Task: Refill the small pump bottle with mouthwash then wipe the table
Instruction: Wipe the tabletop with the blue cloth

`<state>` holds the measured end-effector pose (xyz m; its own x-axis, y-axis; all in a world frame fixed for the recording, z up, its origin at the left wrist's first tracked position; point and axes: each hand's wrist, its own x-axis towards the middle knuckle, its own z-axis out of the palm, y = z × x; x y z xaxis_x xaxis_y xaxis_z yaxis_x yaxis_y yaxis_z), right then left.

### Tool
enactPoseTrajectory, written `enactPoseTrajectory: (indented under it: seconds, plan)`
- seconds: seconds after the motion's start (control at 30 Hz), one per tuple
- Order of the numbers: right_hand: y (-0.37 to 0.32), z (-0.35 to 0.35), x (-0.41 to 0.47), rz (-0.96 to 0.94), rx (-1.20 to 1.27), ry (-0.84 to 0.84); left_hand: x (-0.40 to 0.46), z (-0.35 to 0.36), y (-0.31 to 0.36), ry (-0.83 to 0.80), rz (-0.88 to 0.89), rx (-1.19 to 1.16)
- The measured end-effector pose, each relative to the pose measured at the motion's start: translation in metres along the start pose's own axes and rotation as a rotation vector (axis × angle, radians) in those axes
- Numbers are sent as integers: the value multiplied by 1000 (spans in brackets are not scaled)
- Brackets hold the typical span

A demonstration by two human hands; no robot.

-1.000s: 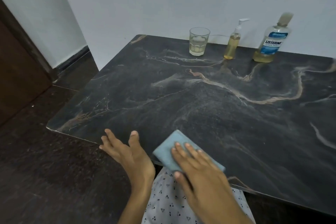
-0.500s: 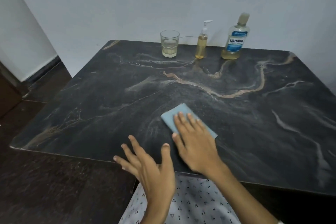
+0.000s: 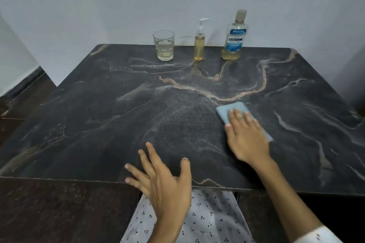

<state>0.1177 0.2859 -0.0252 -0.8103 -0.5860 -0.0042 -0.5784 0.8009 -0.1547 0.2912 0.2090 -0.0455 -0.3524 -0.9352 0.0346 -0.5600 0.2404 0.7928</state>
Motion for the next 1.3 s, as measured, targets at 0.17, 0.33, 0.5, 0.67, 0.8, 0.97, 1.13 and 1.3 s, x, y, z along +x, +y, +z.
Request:
enactPoseTrajectory:
  seconds: [0.17, 0.33, 0.5, 0.67, 0.8, 0.97, 1.13, 1.3]
  plan:
    - [-38, 17, -54, -338, 69, -3, -6, 8, 16, -150, 107, 16]
    - [16, 9, -129, -170, 110, 79, -8, 20, 25, -258, 197, 28]
    - [132, -14, -108, 317, 66, 95, -17, 34, 36, -344, 251, 61]
    - [125, -20, -20, 338, -6, 122, -27, 54, 58, -449, 275, 36]
    - [65, -1, -29, -42, 82, 57, -31, 66, 76, -480, 301, 7]
    - [86, 4, -113, -93, 190, 137, -34, 74, 86, -513, 316, 7]
    - [193, -19, -84, 375, 51, 184, -45, 87, 93, -569, 315, 58]
    - [174, -30, -7, 318, 78, 102, -61, 103, 109, -638, 346, 44]
